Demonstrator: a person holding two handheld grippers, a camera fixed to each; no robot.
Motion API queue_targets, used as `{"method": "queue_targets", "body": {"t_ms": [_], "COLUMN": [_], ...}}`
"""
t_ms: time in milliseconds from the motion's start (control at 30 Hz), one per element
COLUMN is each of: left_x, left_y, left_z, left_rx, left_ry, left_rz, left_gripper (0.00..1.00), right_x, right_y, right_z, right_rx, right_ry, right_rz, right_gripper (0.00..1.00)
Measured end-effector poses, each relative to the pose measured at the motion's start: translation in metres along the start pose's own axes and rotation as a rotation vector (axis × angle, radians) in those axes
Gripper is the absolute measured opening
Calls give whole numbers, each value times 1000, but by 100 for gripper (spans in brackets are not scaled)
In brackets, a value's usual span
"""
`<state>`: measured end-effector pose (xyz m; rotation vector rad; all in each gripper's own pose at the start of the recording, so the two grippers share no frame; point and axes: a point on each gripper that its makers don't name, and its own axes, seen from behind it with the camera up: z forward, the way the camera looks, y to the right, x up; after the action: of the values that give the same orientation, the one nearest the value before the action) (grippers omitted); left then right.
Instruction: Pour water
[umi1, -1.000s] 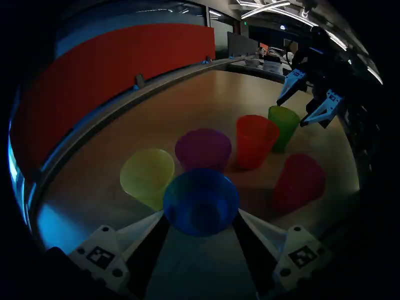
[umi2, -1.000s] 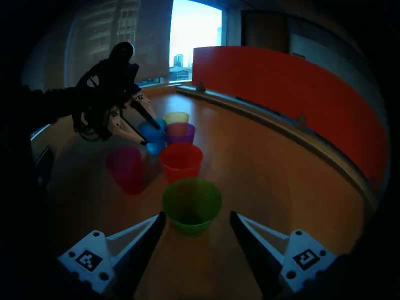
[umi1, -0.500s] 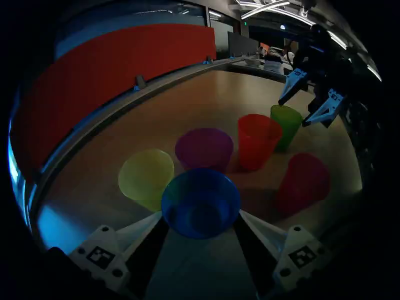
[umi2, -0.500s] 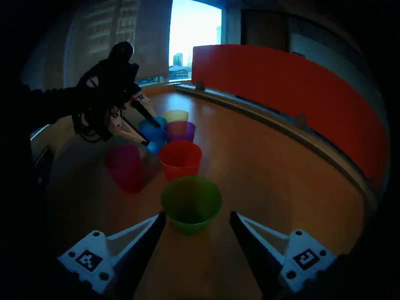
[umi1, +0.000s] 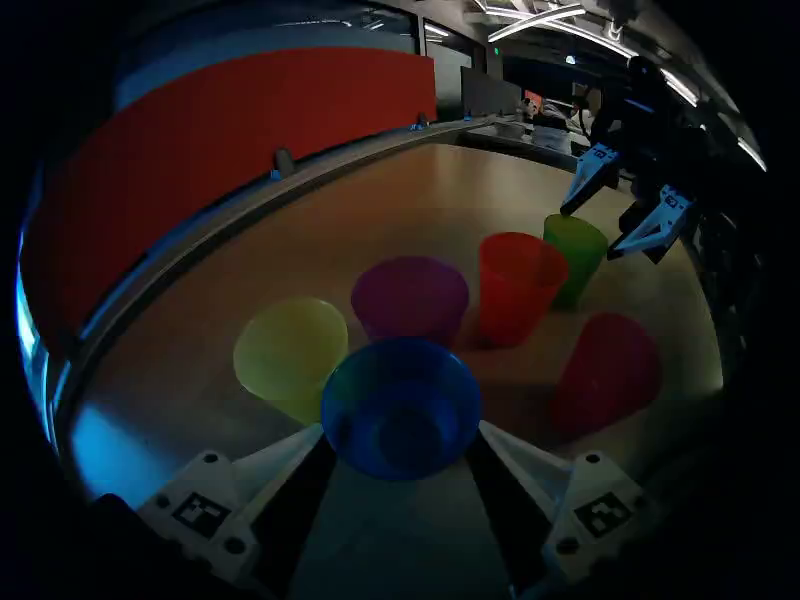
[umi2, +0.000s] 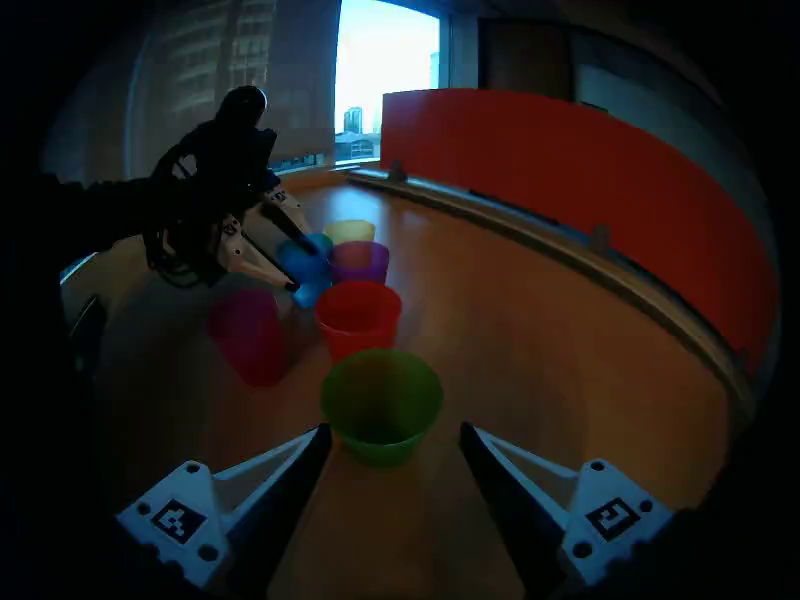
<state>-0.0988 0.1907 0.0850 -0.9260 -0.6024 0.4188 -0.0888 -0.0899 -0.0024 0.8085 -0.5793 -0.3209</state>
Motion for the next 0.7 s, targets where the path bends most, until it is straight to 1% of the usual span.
{"method": "queue_targets", "body": {"t_ms": [300, 700], "left_x": [1, -1], "left_y": [2, 1], "left_z": [0, -4], "left_rx": [4, 8], "left_ry": [6, 8], "left_rz": [14, 16], "left_gripper": [82, 82], "right_x": [-1, 1], "right_y": [-2, -9], "right_z": [1, 19], "right_rx": [1, 22], "right_ry": [-6, -9], "right_rz": [4, 1], "right_gripper": [99, 99]}}
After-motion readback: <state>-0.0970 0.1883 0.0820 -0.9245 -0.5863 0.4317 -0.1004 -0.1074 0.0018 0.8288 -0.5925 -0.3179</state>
